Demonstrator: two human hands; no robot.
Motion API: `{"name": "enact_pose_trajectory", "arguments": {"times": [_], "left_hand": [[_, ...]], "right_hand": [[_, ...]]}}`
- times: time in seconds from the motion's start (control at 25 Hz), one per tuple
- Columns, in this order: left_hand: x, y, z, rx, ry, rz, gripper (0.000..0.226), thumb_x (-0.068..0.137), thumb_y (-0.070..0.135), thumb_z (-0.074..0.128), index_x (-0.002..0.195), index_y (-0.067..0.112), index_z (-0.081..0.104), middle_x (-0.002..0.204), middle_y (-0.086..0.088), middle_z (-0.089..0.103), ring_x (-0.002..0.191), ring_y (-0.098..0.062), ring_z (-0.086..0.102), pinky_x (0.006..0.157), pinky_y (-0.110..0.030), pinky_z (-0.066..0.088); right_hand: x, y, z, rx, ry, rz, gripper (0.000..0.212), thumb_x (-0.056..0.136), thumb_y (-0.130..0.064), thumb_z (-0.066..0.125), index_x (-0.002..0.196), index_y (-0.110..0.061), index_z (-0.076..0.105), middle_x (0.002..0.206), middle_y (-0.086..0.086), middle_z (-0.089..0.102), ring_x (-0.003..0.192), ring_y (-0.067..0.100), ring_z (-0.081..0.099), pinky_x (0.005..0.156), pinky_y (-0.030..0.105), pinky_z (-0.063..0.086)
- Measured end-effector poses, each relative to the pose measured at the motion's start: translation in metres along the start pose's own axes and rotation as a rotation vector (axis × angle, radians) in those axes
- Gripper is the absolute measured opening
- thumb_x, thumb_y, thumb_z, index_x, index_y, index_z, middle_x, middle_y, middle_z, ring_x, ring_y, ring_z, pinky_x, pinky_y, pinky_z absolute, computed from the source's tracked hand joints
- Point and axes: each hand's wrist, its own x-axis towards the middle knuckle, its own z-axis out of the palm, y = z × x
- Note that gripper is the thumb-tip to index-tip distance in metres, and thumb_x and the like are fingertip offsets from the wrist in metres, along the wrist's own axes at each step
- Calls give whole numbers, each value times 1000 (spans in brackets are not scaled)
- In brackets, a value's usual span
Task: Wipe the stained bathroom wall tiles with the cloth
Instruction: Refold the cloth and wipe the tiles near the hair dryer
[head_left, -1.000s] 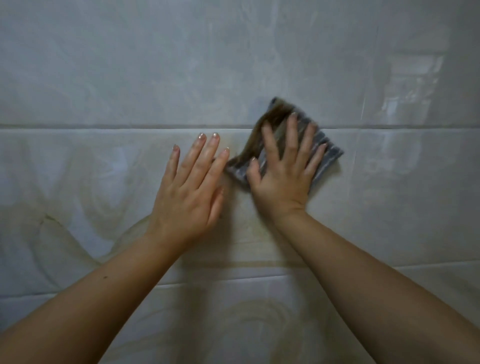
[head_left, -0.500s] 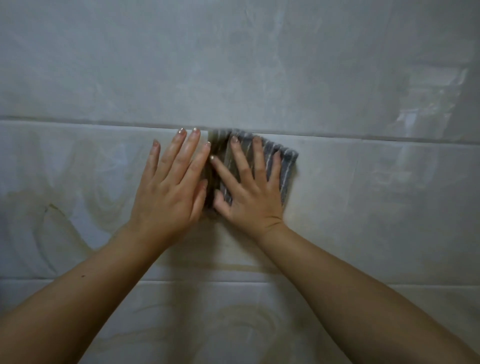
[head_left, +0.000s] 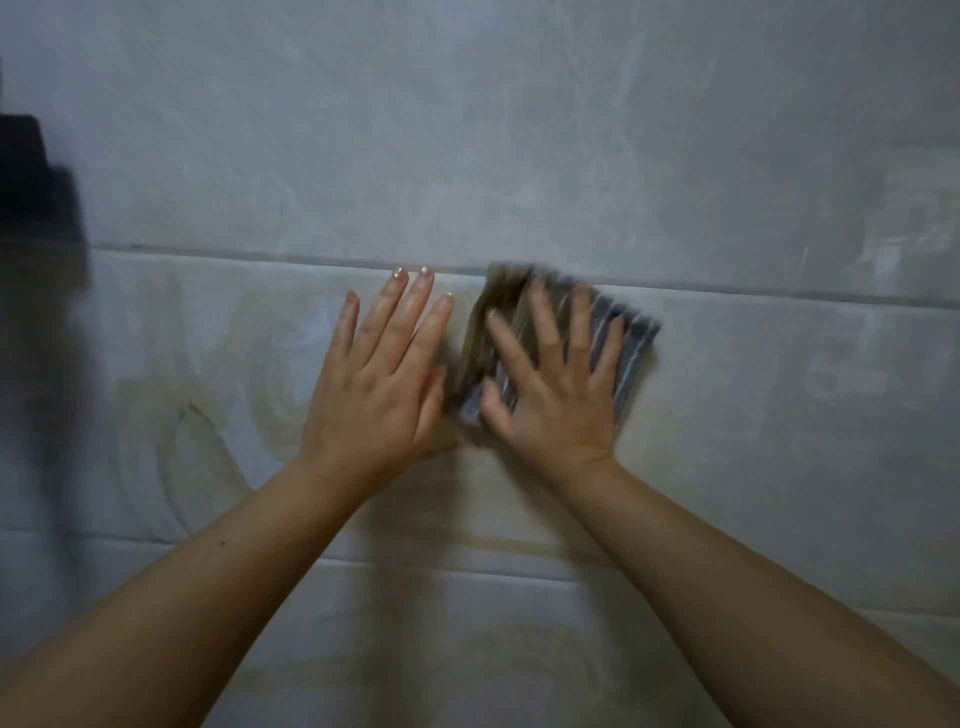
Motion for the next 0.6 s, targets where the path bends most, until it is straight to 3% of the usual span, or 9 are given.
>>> {"name": "enact_pose_trajectory", "arguments": {"times": [0.08,0.16,0.36,0.48,0.6], "left_hand": [[-8,-11,1,-13,-6,15,57,96,23,42,150,6,36,158,-16,30,149,-30,23,119,-56,19],[-17,-30,0,-21,-34,35,58,95,23,43,150,6,35,158,-16,29,149,-31,23,119,-56,19],[-26,-79,-4,-13,-62,46,59,96,25,41,151,6,33,159,-15,28,149,-30,21,120,-55,17],[-35,-94,-2,-50,-57,34,58,97,27,39,151,7,32,160,-15,27,150,-29,20,120,-53,16],[-44,-114,-6,-44,-55,54,58,97,27,39,151,6,32,159,-16,27,149,-30,21,120,-55,18]], "right_hand": [[-32,-6,4,-20,-20,-157,61,83,-46,56,142,-32,49,154,9,33,144,38,22,115,64,10],[-35,-3,5,-47,-10,-171,61,81,-45,57,140,-32,50,154,9,35,143,39,24,113,66,15],[45,-57,13,-56,39,230,61,86,-46,48,145,-31,42,157,12,27,145,43,17,115,65,4],[27,-94,20,-23,-3,61,63,85,-48,51,145,-32,43,158,10,26,145,41,18,116,63,5],[-10,-85,17,-56,-32,-149,61,82,-46,56,141,-32,48,155,8,28,144,40,22,114,64,12]]}}
